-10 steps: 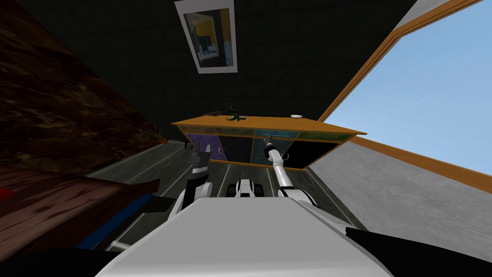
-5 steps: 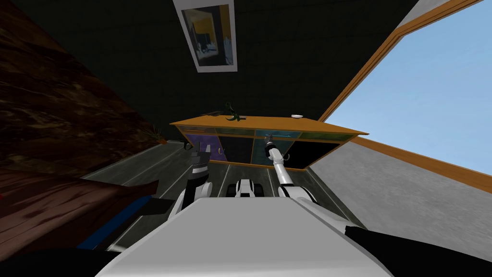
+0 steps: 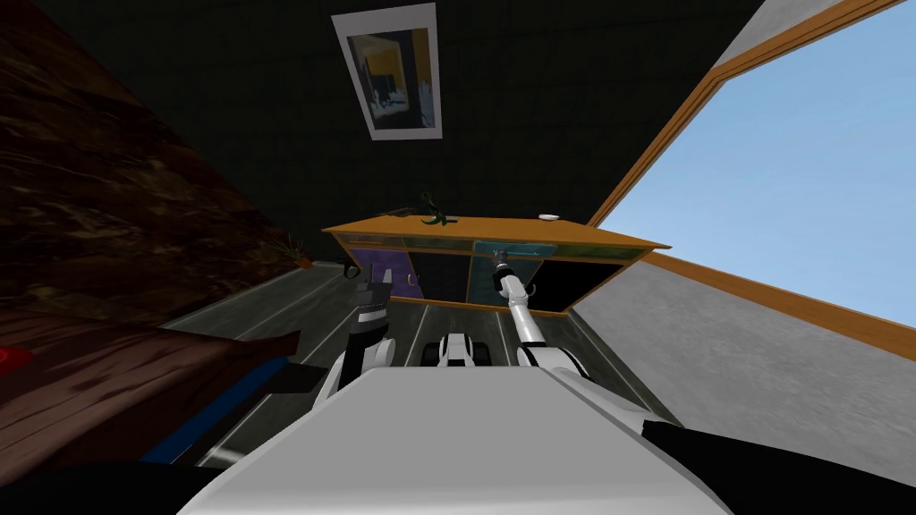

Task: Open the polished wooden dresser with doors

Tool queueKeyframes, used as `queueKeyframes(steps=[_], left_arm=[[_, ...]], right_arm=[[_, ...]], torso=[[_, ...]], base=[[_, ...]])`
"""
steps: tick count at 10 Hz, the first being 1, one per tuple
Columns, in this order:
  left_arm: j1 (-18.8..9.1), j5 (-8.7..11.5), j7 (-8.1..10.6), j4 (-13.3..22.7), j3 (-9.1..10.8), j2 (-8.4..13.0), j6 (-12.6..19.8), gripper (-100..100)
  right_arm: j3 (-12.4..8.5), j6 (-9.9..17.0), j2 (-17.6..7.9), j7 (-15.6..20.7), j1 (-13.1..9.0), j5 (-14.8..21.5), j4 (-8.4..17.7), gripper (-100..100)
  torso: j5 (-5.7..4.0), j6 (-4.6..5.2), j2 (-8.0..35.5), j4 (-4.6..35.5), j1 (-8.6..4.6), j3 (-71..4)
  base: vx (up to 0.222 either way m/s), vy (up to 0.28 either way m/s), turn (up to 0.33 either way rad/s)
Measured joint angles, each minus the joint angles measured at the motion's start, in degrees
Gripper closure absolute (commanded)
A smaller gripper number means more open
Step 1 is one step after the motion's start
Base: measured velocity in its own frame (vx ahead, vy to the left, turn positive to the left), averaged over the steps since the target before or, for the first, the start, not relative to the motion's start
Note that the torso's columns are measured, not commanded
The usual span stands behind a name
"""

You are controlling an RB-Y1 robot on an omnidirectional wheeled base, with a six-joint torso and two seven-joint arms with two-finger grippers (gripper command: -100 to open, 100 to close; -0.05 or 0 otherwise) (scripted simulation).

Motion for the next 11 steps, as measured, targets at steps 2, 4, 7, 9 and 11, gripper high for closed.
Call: queueKeyframes(steps=[2, 4, 7, 9, 11], left_arm=[[0.0, 0.0, 0.0, 0.0, 0.0, 0.0, 0.0, 0], [0.01, 0.0, 0.0, 0.0, 0.01, 0.01, 0.0, 0], [0.0, 0.0, 0.0, 0.0, 0.0, 0.0, 0.0, 0], [0.04, 0.0, 0.0, 0.0, 0.01, 0.0, 0.0, 0], [0.03, 0.0, 0.0, -0.01, 0.01, 0.0, -0.01, 0]], right_arm=[[0.06, -0.31, -0.69, 1.29, -0.93, -2.08, 1.39, 100], [0.89, 0.22, -1.45, 1.11, -0.81, -2.23, 1.7, 100], [0.75, -0.29, -2.17, 0.13, -2.33, -2.12, 3.29, 100], [4.04, -0.41, -4.89, 3.41, -3.31, -7.89, 3.54, -100], [6.23, -2.44, -5.34, 3.24, -3.98, -10.15, 3.61, -100]], torso=[[0.0, -0.06, -0.09, 0.0, -0.02, -0.06], [0.03, -0.11, -0.31, 0.02, -0.05, -0.19], [-0.06, -0.04, 0.06, -0.08, -0.05, 0.03], [0.17, 0.0, -0.47, 0.1, 0.26, -0.28], [0.11, -0.07, -0.05, 0.17, -0.03, -0.05]], base=[[-0.091, 0.036, -0.027], [-0.015, 0.003, 0.003], [-0.087, 0.022, -0.031], [0.124, 0.11, -0.487], [0.134, 0.068, -0.225]])
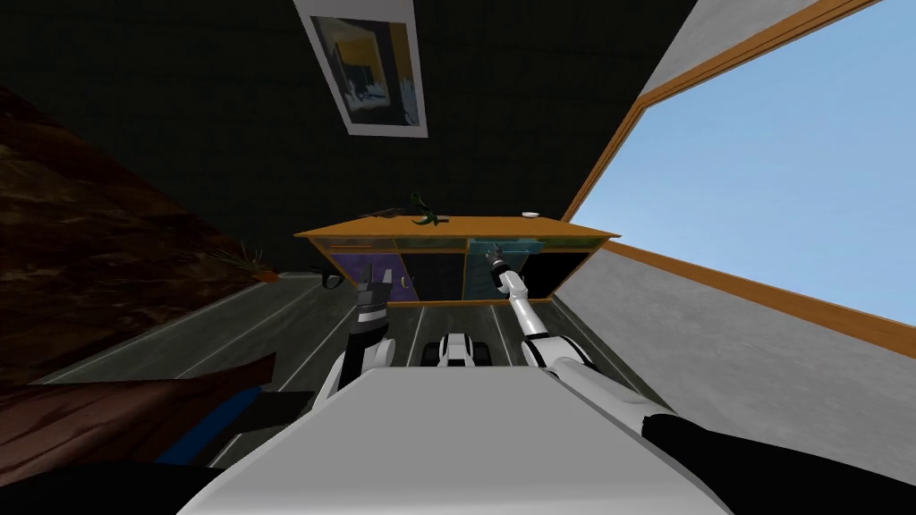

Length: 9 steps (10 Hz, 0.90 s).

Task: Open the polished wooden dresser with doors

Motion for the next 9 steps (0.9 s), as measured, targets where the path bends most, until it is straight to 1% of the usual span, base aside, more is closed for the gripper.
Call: queueKeyframes(steps=[1, 2, 3, 4, 5, 7, 8, 9], left_arm=[[0.02, 0.0, 0.0, 0.0, 0.01, 0.0, 0.0, 0], [0.01, 0.0, 0.0, 0.0, 0.0, 0.0, 0.0, 0], [-0.01, 0.0, 0.0, 0.0, 0.0, 0.0, 0.0, 0], [0.01, 0.0, 0.0, 0.01, 0.0, 0.0, 0.0, 0], [0.01, 0.0, 0.0, 0.0, 0.0, 0.0, 0.0, 0], [-0.02, 0.0, 0.0, 0.01, 0.0, 0.01, 0.01, 0], [-0.03, 0.0, 0.0, 0.01, 0.01, 0.01, 0.01, 0], [0.0, 0.0, 0.0, 0.01, 0.01, 0.0, 0.01, 0]], right_arm=[[4.14, 0.18, -3.55, 0.0, -1.02, -3.82, 0.0, -100], [2.76, -2.12, -1.57, 1.35, -1.98, -4.53, 1.24, -100], [2.22, -4.55, -1.07, 2.18, -2.91, -5.37, 2.26, -100], [2.28, -7.28, -1.4, 4.17, -3.5, -6.54, 2.43, -100], [3.83, -8.45, -3.16, 4.7, -4.63, -8.29, 2.78, -100], [6.47, -8.92, -3.77, 4.84, -4.94, -11.73, 2.95, -100], [7.33, -8.88, -3.9, 4.74, -4.89, -12.95, 2.82, -100], [9.1, -9.91, -5.12, 5.59, -6.57, -14.52, 3.55, -100]], torso=[[0.0, 0.07, -0.03, 0.03, 0.02, 0.01], [0.03, 0.03, 0.15, 0.05, 0.17, 0.1], [0.01, 0.02, 0.42, 0.15, 0.01, 0.27], [0.03, 0.09, 0.26, 0.13, 0.14, 0.19], [0.04, 0.07, 0.15, 0.08, 0.08, 0.1], [-0.06, 0.01, 0.4, 0.14, -0.17, 0.26], [-0.04, 0.05, 0.4, 0.15, -0.11, 0.26], [0.08, 0.12, 0.08, 0.08, 0.3, 0.07]], base=[[0.149, 0.125, -0.421], [0.067, 0.079, -0.243], [0.124, 0.126, -0.385], [0.136, 0.13, -0.484], [0.065, 0.062, -0.266], [0.0, -0.002, 0.016], [0.069, 0.092, -0.343], [0.114, 0.149, -0.517]])
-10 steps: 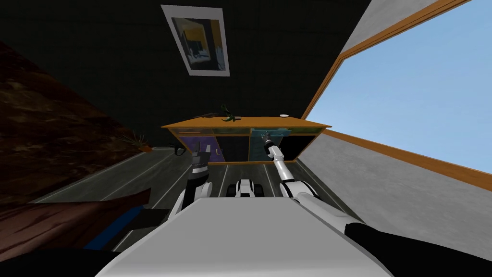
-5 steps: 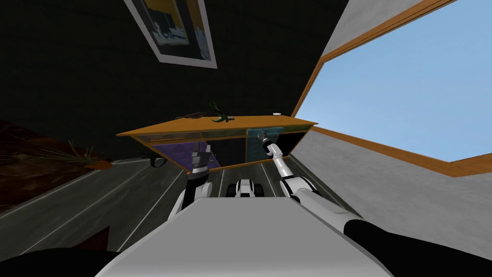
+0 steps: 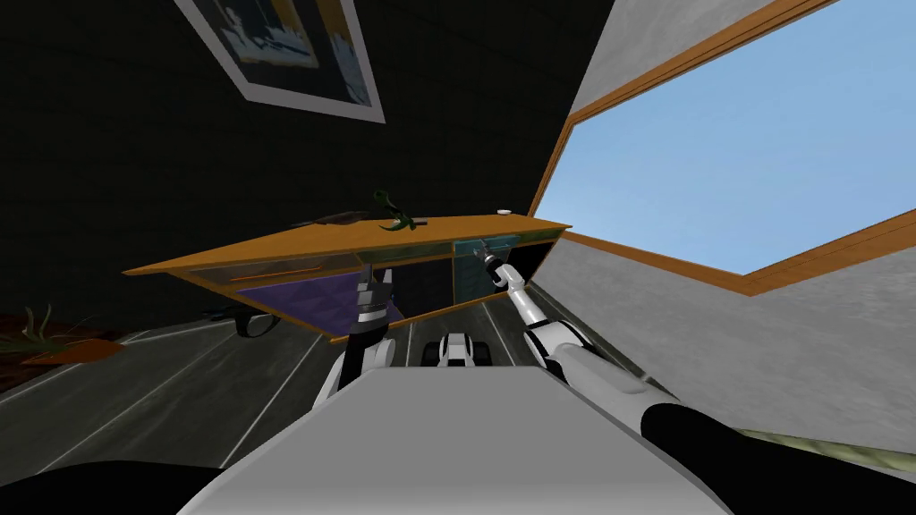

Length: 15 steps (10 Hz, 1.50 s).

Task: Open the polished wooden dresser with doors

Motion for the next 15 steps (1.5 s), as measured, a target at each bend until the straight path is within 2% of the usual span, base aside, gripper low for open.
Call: queueKeyframes(steps=[1, 2, 3, 4, 5, 7, 9, 11, 12, 13, 14, 15], left_arm=[[0.0, 0.0, 0.0, -0.01, 0.0, 0.0, 0.0, 0], [-0.01, 0.0, 0.0, -0.01, -0.01, 0.0, 0.0, 0], [-0.02, 0.0, 0.0, 0.0, -0.01, 0.01, 0.0, 0], [0.0, 0.0, 0.0, 0.0, 0.0, 0.0, 0.0, 0], [0.0, 0.0, 0.0, 0.0, -0.01, 0.0, 0.0, 0], [-0.02, 0.0, 0.0, 0.0, 0.0, 0.01, 0.0, 0], [-0.01, 0.0, 0.0, -0.01, -0.01, 0.0, 0.0, 0], [-0.03, 0.0, 0.0, 0.0, 0.0, 0.01, 0.0, 0], [-0.03, 0.0, 0.0, 0.0, 0.0, 0.02, 0.0, 0], [-0.01, 0.0, 0.0, 0.0, 0.0, 0.0, 0.0, 0], [-0.01, 0.0, 0.0, -0.01, -0.01, 0.0, 0.0, 0], [-0.02, 0.0, 0.0, -0.01, -0.01, 0.01, 0.0, 0]], right_arm=[[1.89, -1.1, -1.2, 0.62, -0.19, -1.76, -0.35, -100], [3.14, -1.52, -1.32, 0.9, -0.54, -3.43, -0.14, -100], [3.52, -1.75, -1.36, 1.03, -0.72, -5.14, 0.09, -100], [4.36, -3.68, -2.2, 2.64, -2.15, -6.84, 1.41, -100], [5.92, -5.07, -3.1, 3.58, -2.82, -8.55, 1.57, -100], [7.89, -5.5, -3.85, 3.43, -3.01, -12.05, 1.22, -100], [11.49, -7.81, -6.11, 5.15, -4.98, -15.47, 1.67, -100], [12.55, -8.88, -6.23, 5.77, -5.13, -18.92, 2.05, -100], [12.65, -8.94, -6.29, 5.76, -5.15, -19.99, 2.04, -100], [14.47, -10.05, -8.06, 6.45, -6.34, -21.68, 2.12, -100], [16.27, -11.61, -8.8, 7.23, -7.42, -23.51, 2.97, -100], [16.75, -12.55, -8.47, 8.05, -7.53, -25.23, 3.57, -100]], torso=[[0.04, -0.04, -0.15, -0.08, 0.1, -0.11], [-0.04, -0.13, 0.0, -0.05, -0.17, -0.03], [-0.12, -0.11, 0.2, 0.02, -0.43, 0.11], [-0.06, 0.01, 0.09, 0.02, -0.2, 0.05], [-0.01, -0.07, 0.02, -0.03, -0.07, 0.0], [-0.13, -0.08, 0.25, 0.04, -0.45, 0.14], [0.0, -0.08, 0.08, -0.02, -0.03, 0.03], [-0.13, -0.1, 0.13, 0.01, -0.45, 0.07], [-0.14, -0.06, 0.15, 0.02, -0.46, 0.08], [-0.02, 0.05, 0.05, 0.02, -0.04, 0.02], [0.04, -0.01, 0.03, 0.02, 0.08, 0.01], [-0.06, -0.08, 0.11, 0.01, -0.26, 0.05]], base=[[0.066, 0.093, -0.256], [0.02, 0.029, 0.016], [0.074, 0.109, -0.34], [0.099, 0.146, -0.385], [0.05, 0.089, -0.224], [0.038, 0.076, -0.244], [0.041, 0.122, -0.328], [0.016, 0.014, -0.002], [0.048, 0.118, -0.366], [0.062, 0.184, -0.418], [0.036, 0.104, -0.227], [0.01, 0.029, -0.067]])
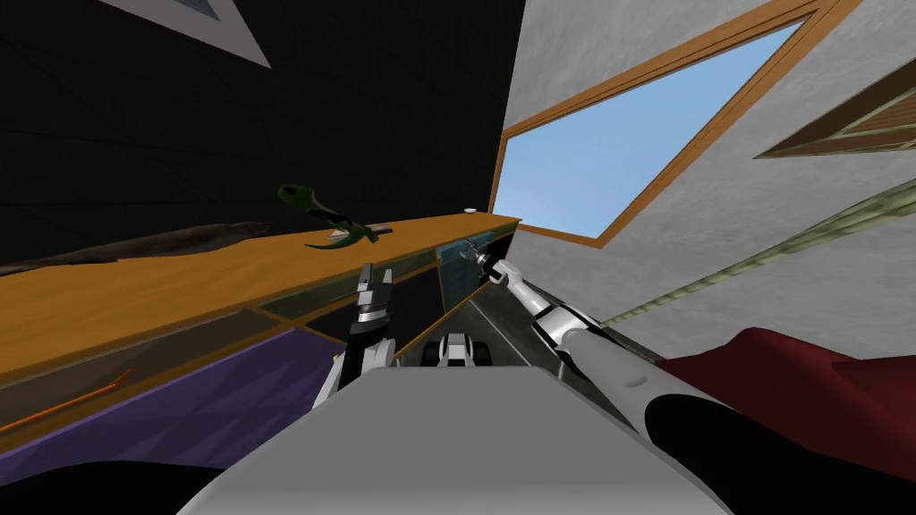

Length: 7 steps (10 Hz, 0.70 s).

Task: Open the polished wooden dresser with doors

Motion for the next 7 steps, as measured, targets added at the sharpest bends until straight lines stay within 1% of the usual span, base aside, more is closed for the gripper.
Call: queueKeyframes(steps=[1, 2, 3, 4, 5, 6, 7], left_arm=[[-0.01, 0.0, 0.0, 0.0, 0.0, 0.01, 0.0, 0], [0.01, 0.0, 0.0, 0.01, 0.01, 0.0, 0.0, 0], [0.01, 0.0, 0.0, 0.0, 0.0, 0.0, 0.0, 0], [0.0, 0.0, 0.0, 0.0, 0.0, 0.0, 0.0, 0], [0.01, -0.02, 0.02, 0.01, -0.09, 0.03, -0.02, 0], [0.21, -0.02, 0.02, 0.04, -0.1, 0.01, -0.06, 0], [0.45, -0.04, 0.04, 0.13, -0.18, 0.02, -0.09, 0]], right_arm=[[0.3, -0.07, -0.11, 0.2, 0.15, -1.5, -0.35, -100], [1.83, -1.37, -1.41, 1.27, -1.0, -3.19, 0.07, -100], [3.64, -2.62, -2.2, 2.12, -1.71, -4.89, 0.27, -100], [4.56, -3.22, -2.59, 2.34, -1.99, -6.64, 0.39, -100], [4.88, -3.41, -2.69, 2.37, -2.02, -8.37, 0.37, -100], [6.68, -4.66, -3.9, 3.41, -3.26, -10.05, 1.11, -100], [8.56, -5.83, -4.81, 4.28, -3.83, -11.73, 1.1, -100]], torso=[[-0.09, 0.01, 0.08, 0.02, -0.27, 0.05], [-0.01, 0.1, -0.01, 0.01, 0.1, 0.0], [0.06, 0.05, 0.0, 0.02, 0.24, 0.0], [-0.01, 0.0, 0.04, 0.01, -0.05, 0.02], [-0.08, -0.05, -0.01, 0.01, -0.19, -0.01], [-0.01, 0.3, -0.16, 0.17, 0.22, -0.15], [0.03, 0.28, -0.44, 0.11, 0.43, -0.34]], base=[[0.041, 0.135, -0.38], [0.037, 0.188, -0.431], [0.014, 0.1, -0.241], [0.002, 0.013, -0.035], [-0.007, 0.12, -0.275], [-0.015, 0.163, -0.37], [-0.001, 0.088, -0.261]])
